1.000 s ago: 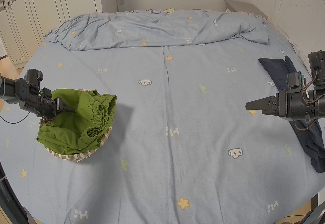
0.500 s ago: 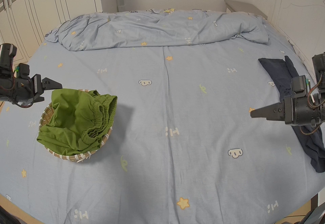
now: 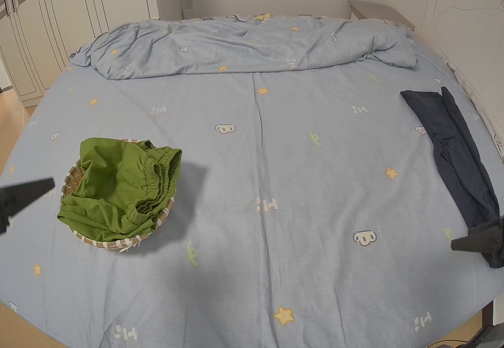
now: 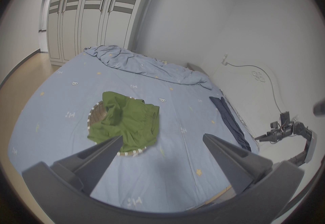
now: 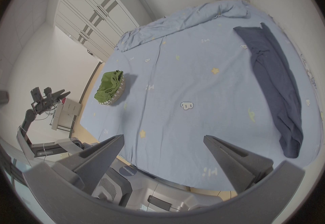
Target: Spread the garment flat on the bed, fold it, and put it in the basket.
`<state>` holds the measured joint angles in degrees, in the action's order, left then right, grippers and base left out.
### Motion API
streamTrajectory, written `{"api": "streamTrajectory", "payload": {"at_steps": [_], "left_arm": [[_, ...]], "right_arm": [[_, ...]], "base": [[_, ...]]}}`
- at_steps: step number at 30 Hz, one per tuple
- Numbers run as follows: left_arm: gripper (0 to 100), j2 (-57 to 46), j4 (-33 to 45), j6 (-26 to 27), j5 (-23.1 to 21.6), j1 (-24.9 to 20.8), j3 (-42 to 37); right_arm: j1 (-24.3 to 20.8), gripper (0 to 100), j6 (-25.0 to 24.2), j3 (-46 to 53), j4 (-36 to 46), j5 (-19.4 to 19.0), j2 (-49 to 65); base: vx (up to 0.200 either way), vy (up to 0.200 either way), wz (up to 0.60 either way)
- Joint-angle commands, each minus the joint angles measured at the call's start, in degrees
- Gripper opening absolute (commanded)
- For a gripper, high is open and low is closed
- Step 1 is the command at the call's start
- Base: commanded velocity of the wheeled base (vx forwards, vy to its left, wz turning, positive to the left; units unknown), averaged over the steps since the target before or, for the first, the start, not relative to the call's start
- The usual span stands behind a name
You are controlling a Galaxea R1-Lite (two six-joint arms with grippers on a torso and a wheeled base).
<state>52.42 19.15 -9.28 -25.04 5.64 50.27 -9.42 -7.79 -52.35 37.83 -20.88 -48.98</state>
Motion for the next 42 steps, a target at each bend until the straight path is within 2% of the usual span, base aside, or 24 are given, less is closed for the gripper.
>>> {"api": "streamTrajectory", "payload": {"at_steps": [1,2,7,13,15,16,19,21,22,24,25,26,29,30,31,32,34,36,40,42], "left_arm": [[100,-35.8,4.1,-0.6,0.1,-3.6,-21.4],[100,-39.9,6.0,-1.0,0.1,-3.7,-23.4],[100,-45.8,6.5,-1.0,0.1,-4.3,-28.2],[100,-52.4,6.6,-0.9,0.3,-5.3,-31.2],[100,-52.4,6.8,-0.4,2.8,-5.5,-32.5],[100,-52.4,6.8,-0.6,5.9,-5.5,-32.8],[100,-52.4,4.9,-0.4,16.1,-5.5,-33.0],[100,-52.4,3.3,-0.7,19.0,-5.5,-33.3],[100,-52.4,-0.8,-1.0,21.9,-5.5,-35.9],[100,-52.4,-8.0,0.1,22.3,-5.5,-41.5],[100,-52.4,-8.0,0.1,22.3,-5.5,-41.5],[100,-52.4,-17.5,5.8,23.5,-5.6,-49.0],[100,-52.4,-21.0,9.5,26.8,-5.6,-49.7],[100,-52.4,-21.3,9.8,28.1,-5.6,-49.9],[100,-52.4,-21.5,9.9,28.4,-5.6,-49.9],[100,-52.4,-21.5,10.4,28.6,-5.6,-50.0],[100,-52.4,-21.7,11.6,28.7,-5.6,-50.2],[100,-52.4,-21.7,12.8,28.2,-5.6,-50.2],[100,-52.4,-21.8,10.9,27.6,-5.6,-50.3],[100,-52.4,-21.1,10.1,25.3,-5.6,-50.3]], "right_arm": [[4.1,100,2.9,10.9,6.6,-0.1,30.5],[2.2,100,2.9,13.0,6.7,-0.1,34.3],[-2.4,100,2.3,16.8,8.6,0.0,40.4],[-2.5,100,2.1,21.0,8.5,0.1,42.4],[-2.5,100,2.3,22.1,8.1,0.4,42.4],[-2.5,100,2.6,22.6,8.1,1.0,42.4],[-2.4,100,2.6,24.0,7.0,6.2,42.4],[-2.3,100,2.4,24.8,5.6,8.5,42.4],[-2.1,100,1.9,27.3,1.2,12.8,42.4],[-2.1,100,1.3,30.6,-5.3,17.6,42.5],[-2.1,100,1.3,30.6,-5.3,17.6,42.5],[-2.1,100,1.6,35.0,-14.7,22.6,42.4],[-2.1,100,4.2,41.6,-27.8,27.7,42.4],[-2.1,100,6.6,44.2,-32.7,31.3,42.4],[-2.1,100,7.5,44.8,-33.6,32.7,42.4],[-2.0,100,11.6,46.4,-34.1,37.7,42.4],[-1.2,100,15.0,47.3,-33.2,42.3,42.2],[1.2,100,15.3,47.5,-31.5,42.7,42.2],[3.9,100,14.9,47.3,-30.9,42.7,42.3],[6.9,100,14.6,47.3,-30.8,42.3,42.9]], "base": [[0.0,0.0,0.0],[0.0,0.0,0.0],[0.0,0.0,0.0],[0.0,0.0,0.0],[0.0,0.0,0.0],[0.0,0.0,0.0],[0.0,0.0,0.0],[0.0,0.0,0.0],[0.0,0.0,0.0],[0.0,0.0,0.0],[0.0,0.0,0.0],[0.0,0.0,0.0],[0.0,0.0,0.0],[0.0,0.0,0.0],[0.0,0.0,0.0],[0.0,0.0,0.0],[0.0,0.0,0.0],[0.0,0.0,0.0],[0.0,0.0,0.0],[0.0,0.0,0.0]]}}
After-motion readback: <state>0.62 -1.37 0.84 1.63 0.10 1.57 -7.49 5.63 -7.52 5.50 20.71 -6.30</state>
